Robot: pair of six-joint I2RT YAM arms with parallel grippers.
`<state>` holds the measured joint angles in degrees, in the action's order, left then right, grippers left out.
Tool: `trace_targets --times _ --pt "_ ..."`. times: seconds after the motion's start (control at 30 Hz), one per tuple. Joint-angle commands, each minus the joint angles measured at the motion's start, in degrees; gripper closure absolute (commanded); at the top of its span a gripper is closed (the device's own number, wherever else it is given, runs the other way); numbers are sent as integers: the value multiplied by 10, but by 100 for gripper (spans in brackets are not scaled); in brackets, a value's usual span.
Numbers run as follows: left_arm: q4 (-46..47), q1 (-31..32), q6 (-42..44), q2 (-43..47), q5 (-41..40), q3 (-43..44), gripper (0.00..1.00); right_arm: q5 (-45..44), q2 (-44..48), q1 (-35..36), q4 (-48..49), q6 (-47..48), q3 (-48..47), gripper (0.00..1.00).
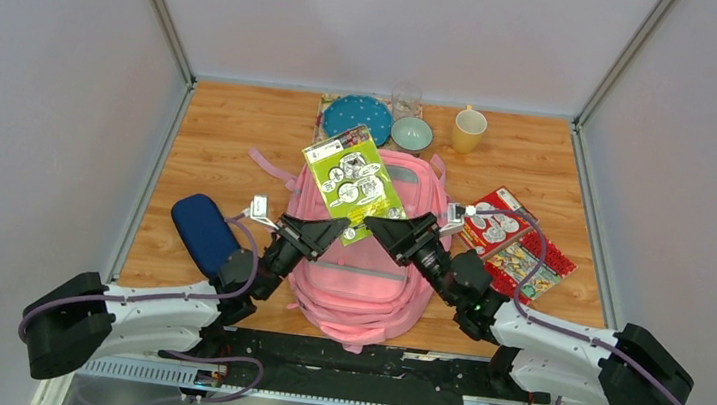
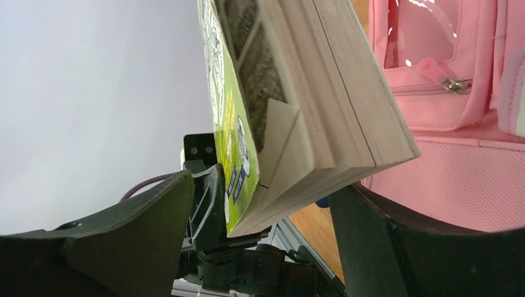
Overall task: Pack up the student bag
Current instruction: Pick up the book from the center of the board.
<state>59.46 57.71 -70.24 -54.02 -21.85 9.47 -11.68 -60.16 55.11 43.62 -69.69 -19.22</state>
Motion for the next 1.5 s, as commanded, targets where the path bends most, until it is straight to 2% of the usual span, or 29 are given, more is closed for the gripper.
trace_targets --times 0.0,0.27,0.47,0.8,1.07,1.37,1.4,1.47 --pt "97 4 -17 8 14 3 100 -47 3 3 84 31 -20 20" --pt "94 7 -26 12 14 -15 100 -51 29 3 50 62 -42 34" --pt "102 19 -33 -9 13 -10 100 -20 16 3 43 79 -66 36" --pt "129 33 -77 -36 -8 -25 100 -20 1 3 26 115 -86 36" --pt "137 36 -79 -44 -4 -25 100 -23 -1 3 37 111 -78 51" --pt "117 59 -73 -53 8 -19 100 -31 5 2 29 120 -84 49" --pt "117 59 -73 -53 4 -20 100 -31 7 2 29 121 -83 51" --pt "118 59 -72 -53 5 -20 100 -33 8 1 31 122 -79 66"
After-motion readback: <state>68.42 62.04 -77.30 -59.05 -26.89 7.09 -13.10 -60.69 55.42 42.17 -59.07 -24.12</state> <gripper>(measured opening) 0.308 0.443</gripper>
